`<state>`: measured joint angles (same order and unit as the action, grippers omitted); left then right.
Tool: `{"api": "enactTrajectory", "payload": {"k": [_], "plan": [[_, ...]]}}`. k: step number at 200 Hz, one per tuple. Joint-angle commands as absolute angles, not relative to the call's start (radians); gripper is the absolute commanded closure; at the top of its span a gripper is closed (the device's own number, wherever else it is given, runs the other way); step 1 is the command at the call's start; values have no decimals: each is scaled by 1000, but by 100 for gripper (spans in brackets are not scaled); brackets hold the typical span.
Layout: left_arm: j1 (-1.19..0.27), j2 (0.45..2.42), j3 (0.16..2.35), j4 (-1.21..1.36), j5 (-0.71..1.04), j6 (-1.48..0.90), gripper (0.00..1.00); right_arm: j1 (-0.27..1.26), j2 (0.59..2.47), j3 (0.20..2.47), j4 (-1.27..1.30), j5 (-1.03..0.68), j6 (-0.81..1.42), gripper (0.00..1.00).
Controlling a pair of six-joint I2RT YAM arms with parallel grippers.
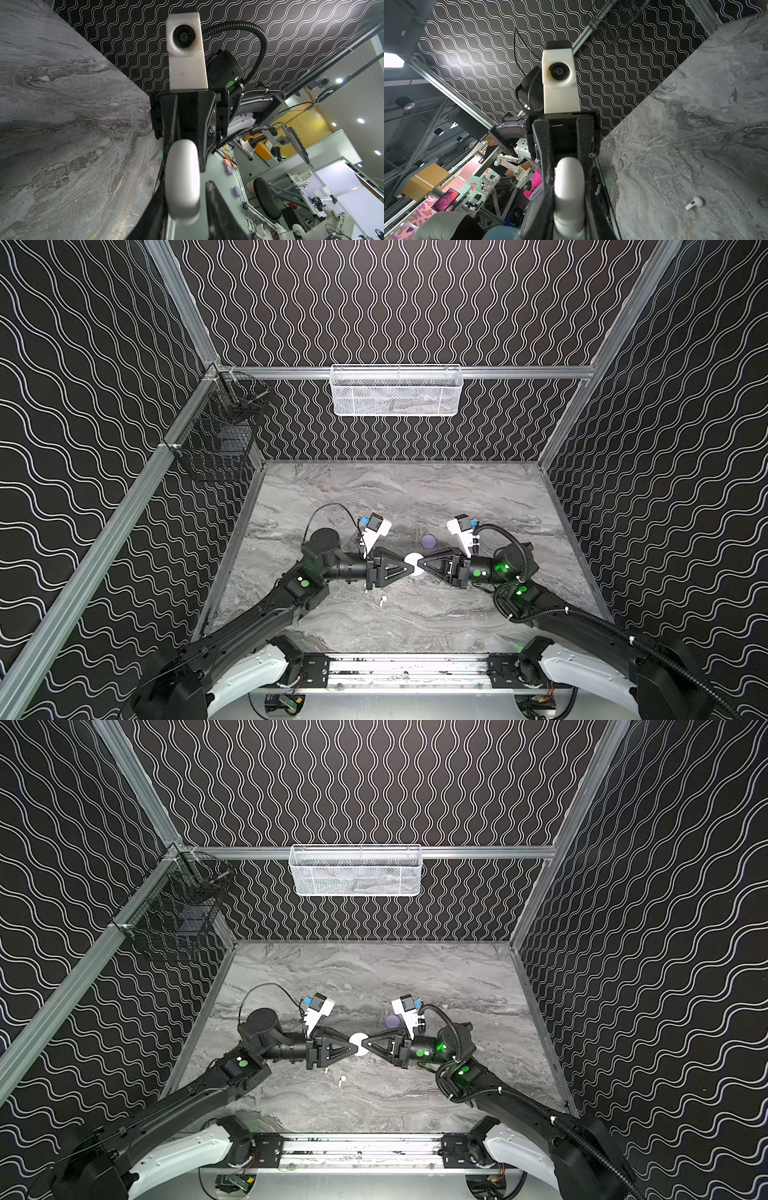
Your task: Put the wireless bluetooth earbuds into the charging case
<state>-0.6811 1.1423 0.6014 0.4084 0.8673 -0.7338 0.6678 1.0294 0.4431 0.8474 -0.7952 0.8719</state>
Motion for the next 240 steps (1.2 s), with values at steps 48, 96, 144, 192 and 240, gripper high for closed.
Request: {"api": "enactTrajectory", "payload": {"k": [48,96,144,192,240], "plan": [[-681,1130,597,435,876,-736,63,667,1030,449,888,-776,881,82],[-687,1140,592,445,875,-739,63,667,1030,460,888,-778,882,82],[-690,1142,585,466,867,-748,64,667,1036,460,896,-787,888,82],[-690,1138,581,478,854,-752,66,668,1037,459,898,-793,889,82],[-690,1137,577,499,847,-761,67,667,1048,456,920,-805,899,82]]}}
